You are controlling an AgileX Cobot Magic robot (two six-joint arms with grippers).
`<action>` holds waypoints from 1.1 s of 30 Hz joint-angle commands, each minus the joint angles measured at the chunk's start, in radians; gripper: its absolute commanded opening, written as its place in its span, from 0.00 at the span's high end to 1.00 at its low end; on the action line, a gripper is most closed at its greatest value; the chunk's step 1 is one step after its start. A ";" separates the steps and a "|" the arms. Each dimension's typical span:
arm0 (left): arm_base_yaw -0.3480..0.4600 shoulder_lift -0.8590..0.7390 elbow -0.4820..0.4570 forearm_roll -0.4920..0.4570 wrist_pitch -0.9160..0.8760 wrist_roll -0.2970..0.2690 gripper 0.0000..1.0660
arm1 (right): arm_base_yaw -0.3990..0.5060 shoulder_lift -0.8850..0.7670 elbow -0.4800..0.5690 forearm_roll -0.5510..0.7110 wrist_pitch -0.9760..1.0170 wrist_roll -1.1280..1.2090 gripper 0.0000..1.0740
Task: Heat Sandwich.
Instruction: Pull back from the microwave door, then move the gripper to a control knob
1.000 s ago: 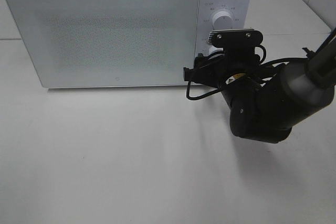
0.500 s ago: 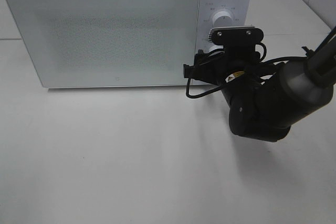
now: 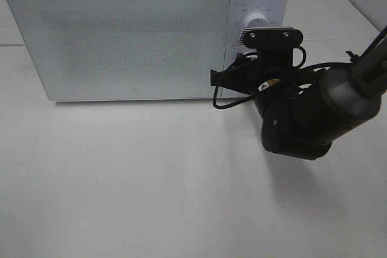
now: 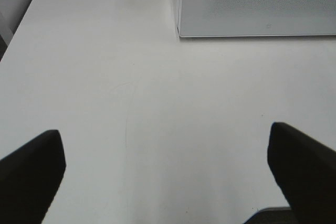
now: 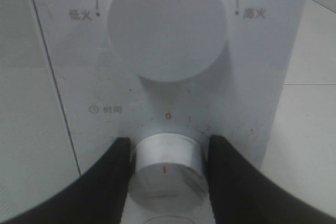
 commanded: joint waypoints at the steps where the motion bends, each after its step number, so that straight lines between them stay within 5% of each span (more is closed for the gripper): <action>1: -0.004 -0.020 0.002 -0.002 -0.011 -0.001 0.06 | -0.002 0.004 -0.008 -0.011 0.006 0.003 0.89; 18: -0.004 -0.020 0.002 -0.002 -0.011 -0.001 0.06 | -0.002 0.004 -0.008 -0.011 0.010 0.171 0.92; 33: -0.004 -0.020 0.002 -0.002 -0.011 -0.001 0.06 | -0.002 0.004 -0.008 -0.020 -0.043 0.915 0.91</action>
